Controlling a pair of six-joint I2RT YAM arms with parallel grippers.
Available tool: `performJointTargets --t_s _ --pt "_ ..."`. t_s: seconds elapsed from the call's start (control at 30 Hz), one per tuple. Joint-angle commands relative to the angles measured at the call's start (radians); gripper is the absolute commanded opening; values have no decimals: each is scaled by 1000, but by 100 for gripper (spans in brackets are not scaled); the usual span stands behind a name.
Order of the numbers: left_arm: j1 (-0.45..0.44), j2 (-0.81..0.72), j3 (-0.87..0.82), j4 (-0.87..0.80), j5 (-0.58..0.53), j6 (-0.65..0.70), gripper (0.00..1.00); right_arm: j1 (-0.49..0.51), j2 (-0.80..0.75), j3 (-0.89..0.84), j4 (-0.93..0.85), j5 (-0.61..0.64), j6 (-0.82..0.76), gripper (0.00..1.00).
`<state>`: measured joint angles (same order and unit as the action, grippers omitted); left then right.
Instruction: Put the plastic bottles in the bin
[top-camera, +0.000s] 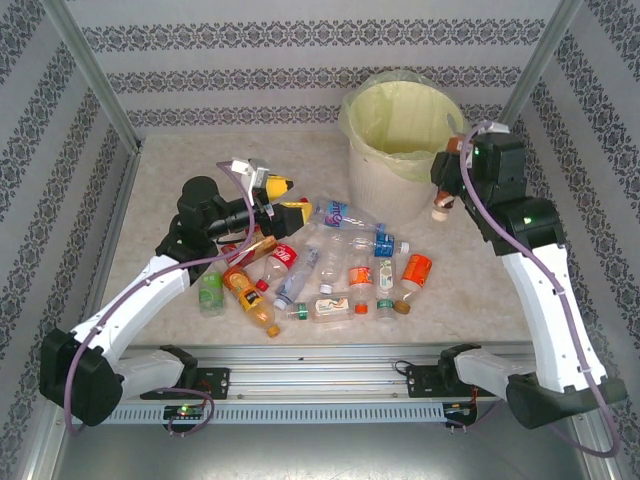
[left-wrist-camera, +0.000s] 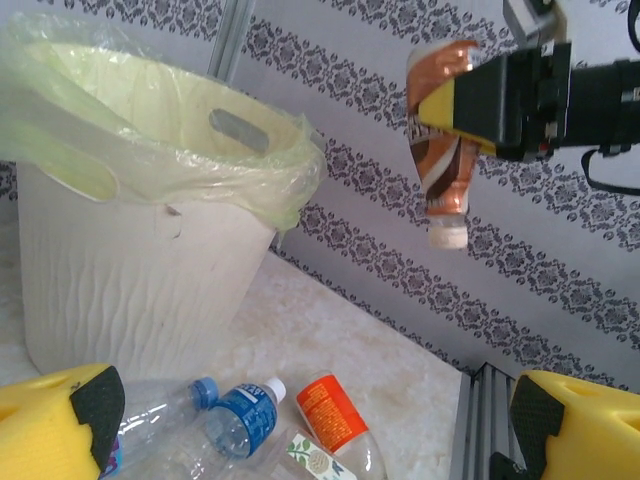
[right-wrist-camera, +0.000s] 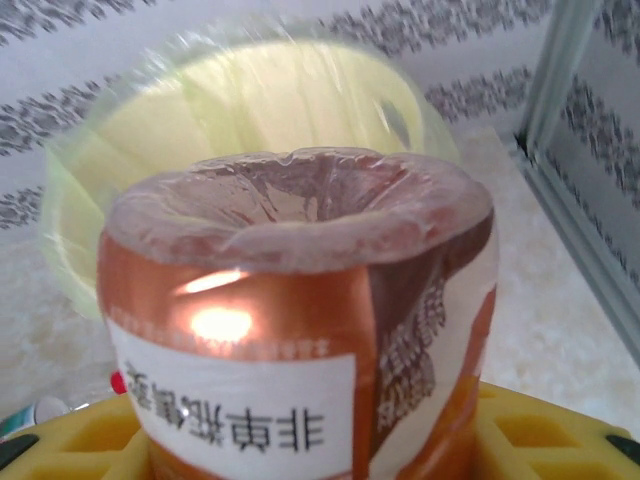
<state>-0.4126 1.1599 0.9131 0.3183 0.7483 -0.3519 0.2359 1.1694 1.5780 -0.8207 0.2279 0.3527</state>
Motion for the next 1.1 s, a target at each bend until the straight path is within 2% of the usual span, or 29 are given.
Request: performJointTargets --t_s 0.0,0.37,0.73,1.07 --pt "-12 -28 -6 78 -2 -24 100 19 71 111 -10 59 -67 54" --pt "-11 -35 -5 55 -12 -6 100 16 427 515 -42 24 -157 54" --pt "-12 -43 -5 -13 -112 52 100 -20 891 1105 -312 -33 -157 55" --pt "-12 -37 -2 -55 -146 93 100 -73 1024 1093 -353 -157 -110 55"
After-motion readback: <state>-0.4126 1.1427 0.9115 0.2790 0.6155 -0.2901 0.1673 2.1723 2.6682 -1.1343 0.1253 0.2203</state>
